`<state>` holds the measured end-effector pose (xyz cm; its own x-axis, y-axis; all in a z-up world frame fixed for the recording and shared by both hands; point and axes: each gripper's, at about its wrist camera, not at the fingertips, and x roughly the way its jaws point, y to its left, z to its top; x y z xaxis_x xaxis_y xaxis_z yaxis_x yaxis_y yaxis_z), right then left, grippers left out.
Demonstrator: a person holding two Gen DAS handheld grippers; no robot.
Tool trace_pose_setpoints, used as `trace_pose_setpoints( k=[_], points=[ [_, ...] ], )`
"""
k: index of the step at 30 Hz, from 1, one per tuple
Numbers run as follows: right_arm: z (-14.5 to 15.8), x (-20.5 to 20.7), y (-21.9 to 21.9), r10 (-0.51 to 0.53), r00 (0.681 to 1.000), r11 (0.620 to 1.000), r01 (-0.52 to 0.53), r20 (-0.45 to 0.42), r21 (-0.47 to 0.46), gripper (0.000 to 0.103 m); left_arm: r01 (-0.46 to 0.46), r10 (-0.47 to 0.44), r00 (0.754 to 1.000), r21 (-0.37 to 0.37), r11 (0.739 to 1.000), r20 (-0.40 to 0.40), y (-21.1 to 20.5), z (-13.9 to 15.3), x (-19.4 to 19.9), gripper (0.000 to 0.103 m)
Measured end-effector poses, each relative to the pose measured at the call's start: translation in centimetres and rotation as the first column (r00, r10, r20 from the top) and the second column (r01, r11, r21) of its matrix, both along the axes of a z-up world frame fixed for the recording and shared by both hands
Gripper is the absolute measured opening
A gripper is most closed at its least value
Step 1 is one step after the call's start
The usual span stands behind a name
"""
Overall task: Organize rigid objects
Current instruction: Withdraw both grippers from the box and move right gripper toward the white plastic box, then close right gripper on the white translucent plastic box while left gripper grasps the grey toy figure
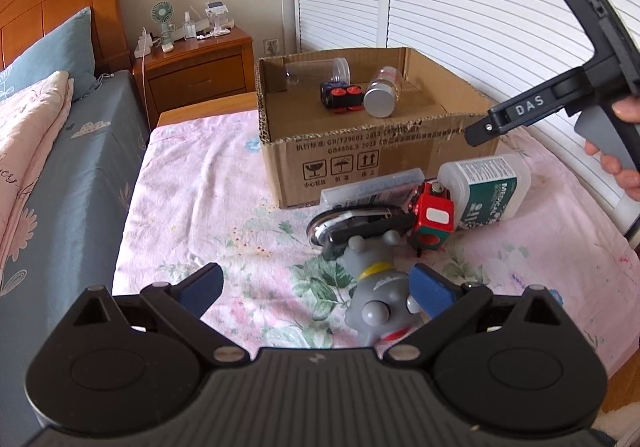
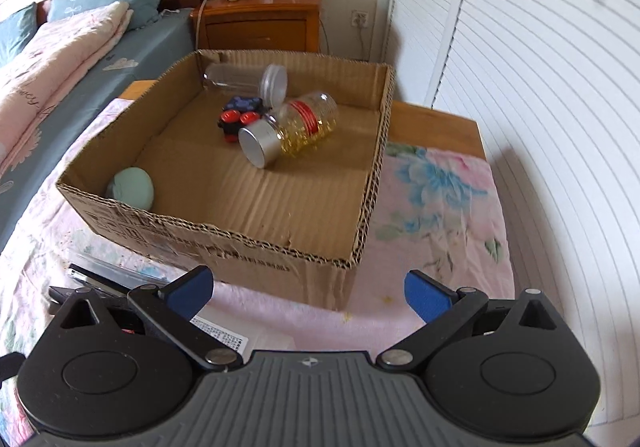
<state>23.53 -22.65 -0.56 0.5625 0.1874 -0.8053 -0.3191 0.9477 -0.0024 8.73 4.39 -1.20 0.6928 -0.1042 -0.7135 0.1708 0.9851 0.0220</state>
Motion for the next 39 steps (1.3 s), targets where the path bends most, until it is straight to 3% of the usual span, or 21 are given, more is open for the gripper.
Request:
trace_pose_setpoints(
  k=[8, 19, 25, 32, 39],
  points=[
    [-1.5, 0.1, 0.3, -0.018, 0.999, 1.000, 0.018, -0.029, -0.003, 0.103, 0.010, -0.010, 1.000, -0.017, 1.000, -0.002, 0.1, -0.1, -0.5, 0.099],
    [-1.4, -4.5, -0.6, -0.014, 0.999, 0.999, 0.013, -0.030, -0.031, 0.103, 0.009, -0.009, 1.000, -0.045, 0.999, -0.008, 1.1, -0.7, -0.6, 0.099],
    [-0.5, -6.9, 1.4, 0.089, 0.996, 0.996, -0.089, 0.023, -0.006, 0.103, 0.013, -0.014, 1.000, -0.057, 0.998, -0.013, 1.4, -0.9, -0.9, 0.099],
    [-3.3, -7.8, 4.9, 0.167, 0.986, 0.982, -0.168, -0.012, -0.084, 0.103, 0.014, -0.015, 1.000, -0.070, 0.997, -0.015, 1.7, -1.0, -1.5, 0.099],
    [-4.5, -6.8, 1.3, 0.053, 0.998, 0.996, -0.055, -0.028, -0.075, 0.103, 0.036, -0.037, 0.999, -0.063, 0.997, -0.027, 1.3, -1.4, -1.2, 0.099]
  ],
)
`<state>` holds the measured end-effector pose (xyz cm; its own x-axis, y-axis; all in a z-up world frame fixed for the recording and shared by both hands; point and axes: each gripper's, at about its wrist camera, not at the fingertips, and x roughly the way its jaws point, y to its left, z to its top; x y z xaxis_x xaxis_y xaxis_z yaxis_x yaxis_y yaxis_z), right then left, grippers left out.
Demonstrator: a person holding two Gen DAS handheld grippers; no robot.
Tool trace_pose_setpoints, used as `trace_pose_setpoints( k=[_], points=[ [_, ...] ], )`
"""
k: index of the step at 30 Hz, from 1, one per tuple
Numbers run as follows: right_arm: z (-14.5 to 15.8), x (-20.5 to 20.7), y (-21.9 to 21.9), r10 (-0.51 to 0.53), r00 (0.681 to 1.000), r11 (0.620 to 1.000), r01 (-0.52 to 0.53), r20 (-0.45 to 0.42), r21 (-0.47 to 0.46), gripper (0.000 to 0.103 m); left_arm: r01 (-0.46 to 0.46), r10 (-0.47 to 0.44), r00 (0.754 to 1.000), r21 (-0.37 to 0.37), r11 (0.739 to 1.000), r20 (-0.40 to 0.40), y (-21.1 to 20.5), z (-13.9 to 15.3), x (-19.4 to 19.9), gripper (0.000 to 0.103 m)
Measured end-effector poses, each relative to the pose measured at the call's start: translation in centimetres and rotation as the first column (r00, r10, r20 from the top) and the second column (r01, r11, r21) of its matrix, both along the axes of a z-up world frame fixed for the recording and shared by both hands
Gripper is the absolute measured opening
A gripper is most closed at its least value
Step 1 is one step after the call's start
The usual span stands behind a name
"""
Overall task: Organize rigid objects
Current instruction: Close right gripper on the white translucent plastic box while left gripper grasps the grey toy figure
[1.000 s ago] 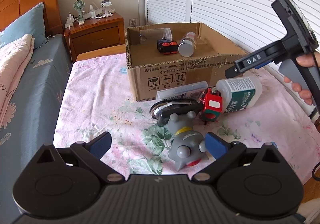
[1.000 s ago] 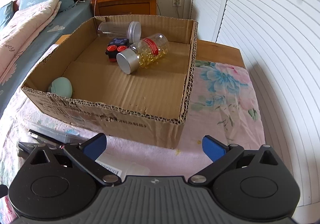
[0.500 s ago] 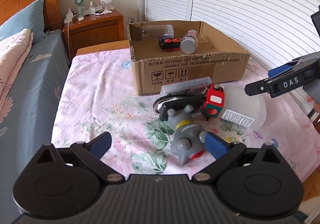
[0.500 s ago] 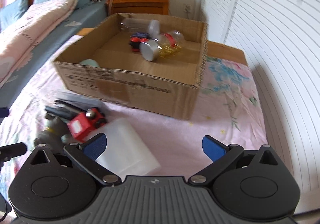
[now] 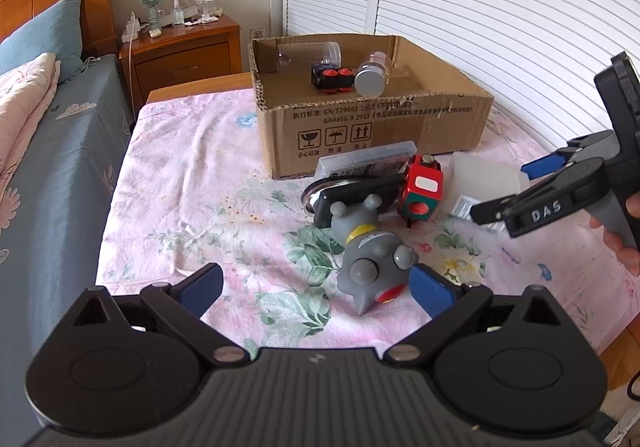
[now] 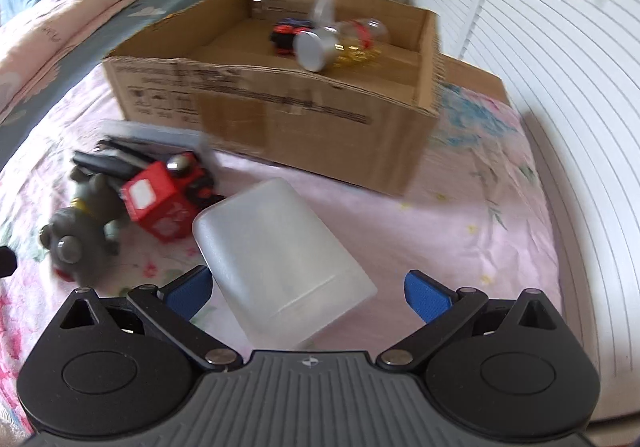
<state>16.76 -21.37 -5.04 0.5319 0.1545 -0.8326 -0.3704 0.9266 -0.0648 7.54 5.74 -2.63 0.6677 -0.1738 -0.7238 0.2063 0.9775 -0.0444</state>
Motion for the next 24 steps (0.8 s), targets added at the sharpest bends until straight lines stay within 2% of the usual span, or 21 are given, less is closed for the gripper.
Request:
trace_pose_setpoints(
  k=[6, 10, 16, 24],
  points=[
    [-1.3, 0.3, -2.0, -0.033, 0.999, 0.999, 0.032, -0.025, -0.029, 0.103, 0.034, -0.034, 0.999, 0.004, 0.999, -0.018, -1.2, -0.5, 1.0, 0.099],
    [-1.8, 0.4, -3.0, -0.049, 0.998, 0.998, 0.050, -0.031, 0.037, 0.103, 0.067, -0.067, 0.998, 0.004, 0.998, -0.022, -2.2, -1.0, 1.8, 0.099],
    [-2.1, -0.1, -3.3, -0.023, 1.000, 0.998, 0.022, 0.016, 0.051, 0.103, 0.068, -0.069, 0.997, -0.031, 0.997, -0.034, -3.2, -2.2, 3.4, 0.099],
    [-2.2, -0.5, -3.7, -0.008, 0.999, 0.998, 0.004, 0.054, 0.067, 0.103, 0.045, -0.041, 0.996, 0.048, 0.998, -0.084, -3.6, -4.0, 4.1, 0.099]
  ],
)
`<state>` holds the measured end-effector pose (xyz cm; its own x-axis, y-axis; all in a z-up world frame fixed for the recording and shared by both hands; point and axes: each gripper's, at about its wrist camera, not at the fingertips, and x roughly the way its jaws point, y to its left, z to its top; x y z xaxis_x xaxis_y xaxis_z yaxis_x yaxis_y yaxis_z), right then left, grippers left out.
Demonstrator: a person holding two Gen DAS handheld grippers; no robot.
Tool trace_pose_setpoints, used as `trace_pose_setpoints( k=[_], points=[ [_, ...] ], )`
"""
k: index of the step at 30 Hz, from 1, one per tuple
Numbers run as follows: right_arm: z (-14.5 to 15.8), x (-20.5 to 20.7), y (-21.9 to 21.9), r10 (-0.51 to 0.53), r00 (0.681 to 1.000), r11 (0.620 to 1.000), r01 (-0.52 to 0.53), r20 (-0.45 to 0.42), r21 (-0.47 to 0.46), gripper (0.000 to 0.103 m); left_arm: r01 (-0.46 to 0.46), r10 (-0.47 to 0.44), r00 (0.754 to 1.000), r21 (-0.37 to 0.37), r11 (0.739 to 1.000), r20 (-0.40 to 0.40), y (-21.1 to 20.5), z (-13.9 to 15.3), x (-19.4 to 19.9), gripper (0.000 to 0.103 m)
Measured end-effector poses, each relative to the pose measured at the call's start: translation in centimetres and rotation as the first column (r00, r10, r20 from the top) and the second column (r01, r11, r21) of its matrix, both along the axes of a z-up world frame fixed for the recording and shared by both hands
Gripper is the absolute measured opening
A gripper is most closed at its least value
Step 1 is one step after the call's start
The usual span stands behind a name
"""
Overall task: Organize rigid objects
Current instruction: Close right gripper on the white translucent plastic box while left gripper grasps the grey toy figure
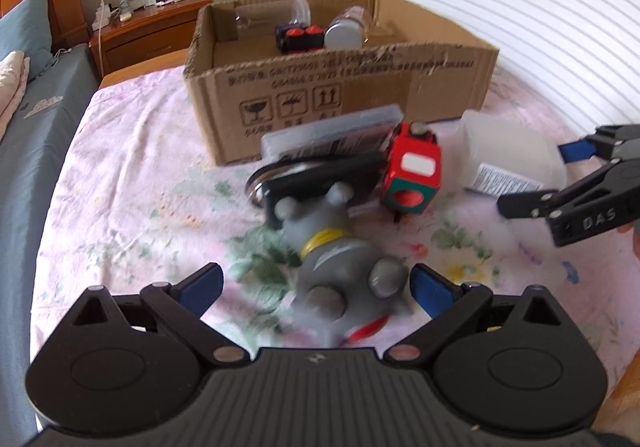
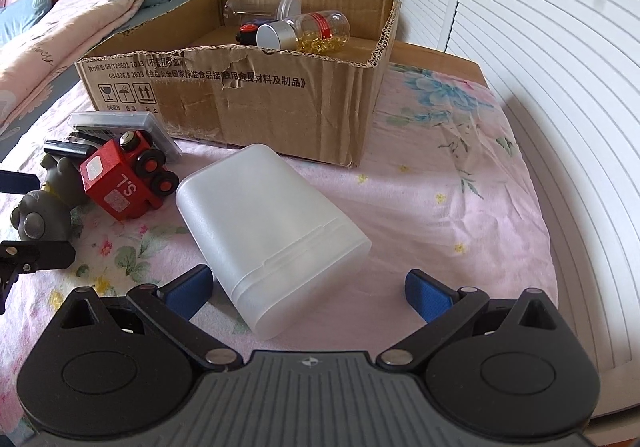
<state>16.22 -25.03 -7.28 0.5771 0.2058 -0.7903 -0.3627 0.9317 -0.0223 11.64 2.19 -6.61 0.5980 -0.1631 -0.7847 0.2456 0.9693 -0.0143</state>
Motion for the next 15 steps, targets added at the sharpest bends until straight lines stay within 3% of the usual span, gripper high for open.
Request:
trace_pose_setpoints(
  k=[3, 7, 10, 15],
  points=[
    [0.0, -0.1, -0.1, 0.006, 1.000, 1.000, -0.006, 0.006, 0.002, 0.103, -0.008, 0.008, 1.000, -0.007, 1.000, -0.017, 1.3, 0.2, -0.8, 0.099],
    [0.0, -0.2, -0.1, 0.007, 1.000, 1.000, -0.007, 0.011, 0.004, 0.103, -0.047, 0.048, 0.999, 0.049, 0.998, -0.017, 3.2, 0.4, -1.8, 0.099],
    [0.0, -0.3, -0.1, 0.007, 1.000, 1.000, -0.007, 0.017, 0.006, 0.103, -0.108, 0.111, 0.994, 0.098, 0.989, -0.020, 4.6, 0.0, -1.3, 0.101],
    [-0.1, -0.4, -0.1, 0.006, 1.000, 1.000, -0.006, 0.023, 0.008, 0.103, -0.197, 0.199, 0.980, 0.100, 0.975, -0.009, 5.6, 0.3, -0.8, 0.099]
  ],
)
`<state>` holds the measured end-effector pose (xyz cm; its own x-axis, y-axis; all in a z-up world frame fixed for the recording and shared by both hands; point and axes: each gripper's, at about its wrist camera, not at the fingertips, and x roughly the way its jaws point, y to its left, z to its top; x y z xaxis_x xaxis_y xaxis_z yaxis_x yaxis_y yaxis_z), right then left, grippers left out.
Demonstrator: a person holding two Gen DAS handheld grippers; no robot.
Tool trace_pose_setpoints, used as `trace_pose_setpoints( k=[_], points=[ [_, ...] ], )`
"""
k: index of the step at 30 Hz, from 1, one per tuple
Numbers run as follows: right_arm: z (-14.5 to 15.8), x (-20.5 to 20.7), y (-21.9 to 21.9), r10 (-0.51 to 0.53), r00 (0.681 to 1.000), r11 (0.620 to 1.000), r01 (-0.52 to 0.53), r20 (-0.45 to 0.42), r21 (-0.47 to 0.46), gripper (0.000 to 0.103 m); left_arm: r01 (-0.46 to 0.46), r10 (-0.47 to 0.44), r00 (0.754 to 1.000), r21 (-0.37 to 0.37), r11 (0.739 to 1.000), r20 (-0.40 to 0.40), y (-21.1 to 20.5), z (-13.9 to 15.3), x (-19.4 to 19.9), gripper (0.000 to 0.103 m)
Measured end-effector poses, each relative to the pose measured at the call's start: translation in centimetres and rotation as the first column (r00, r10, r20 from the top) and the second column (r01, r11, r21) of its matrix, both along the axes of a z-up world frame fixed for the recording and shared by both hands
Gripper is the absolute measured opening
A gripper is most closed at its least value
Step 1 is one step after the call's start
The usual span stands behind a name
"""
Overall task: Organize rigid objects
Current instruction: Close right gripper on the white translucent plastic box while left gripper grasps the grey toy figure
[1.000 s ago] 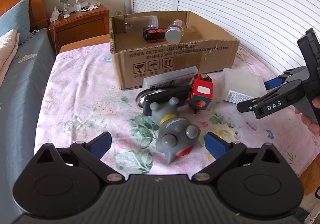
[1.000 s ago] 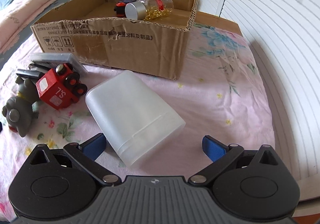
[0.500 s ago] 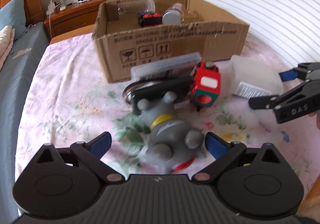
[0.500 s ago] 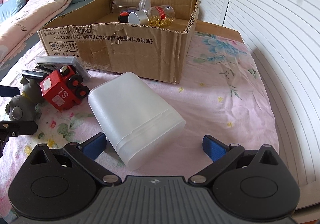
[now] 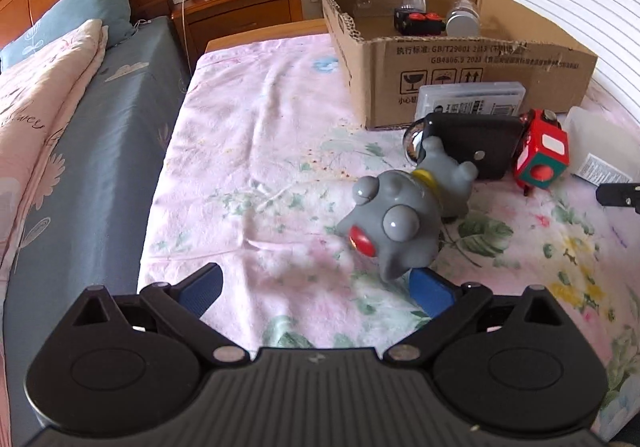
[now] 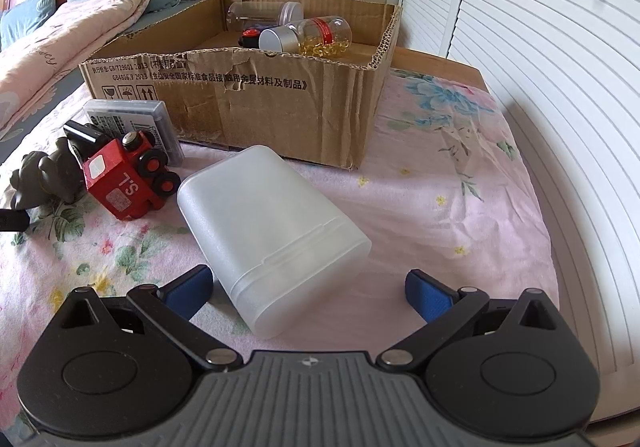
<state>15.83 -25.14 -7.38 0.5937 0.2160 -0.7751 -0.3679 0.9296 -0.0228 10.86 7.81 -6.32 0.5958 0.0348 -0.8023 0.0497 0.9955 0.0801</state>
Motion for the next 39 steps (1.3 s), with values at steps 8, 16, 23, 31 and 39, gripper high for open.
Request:
trace_pose_setpoints(
  k=[8, 16, 23, 31, 39],
  points=[
    [0.0, -0.1, -0.1, 0.003, 1.000, 1.000, -0.003, 0.005, 0.002, 0.103, 0.059, -0.066, 0.998, -0.273, 0.960, -0.020, -2.0, 0.9, 0.2, 0.099],
    [-0.2, -0.4, -0.4, 0.021, 0.999, 1.000, -0.021, 0.030, 0.012, 0.103, -0.072, 0.059, 0.997, -0.321, 0.944, -0.048, -2.3, 0.2, 3.1, 0.097],
    [-0.2, -0.5, -0.6, 0.050, 0.998, 0.998, -0.051, 0.048, 0.020, 0.103, -0.087, 0.092, 0.996, -0.210, 0.974, 0.015, -2.8, 0.2, 3.5, 0.073],
    [0.3, 1.8, 0.1, 0.201, 0.979, 0.979, -0.202, -0.038, -0.020, 0.103, -0.047, 0.051, 0.999, -0.211, 0.976, 0.012, -2.2, 0.2, 2.5, 0.072],
    [1.0, 4.4, 2.9, 0.391, 0.913, 0.914, -0.400, -0.118, -0.070, 0.097, -0.065, 0.071, 0.997, -0.213, 0.975, 0.019, -2.2, 0.1, 2.6, 0.072]
  ],
)
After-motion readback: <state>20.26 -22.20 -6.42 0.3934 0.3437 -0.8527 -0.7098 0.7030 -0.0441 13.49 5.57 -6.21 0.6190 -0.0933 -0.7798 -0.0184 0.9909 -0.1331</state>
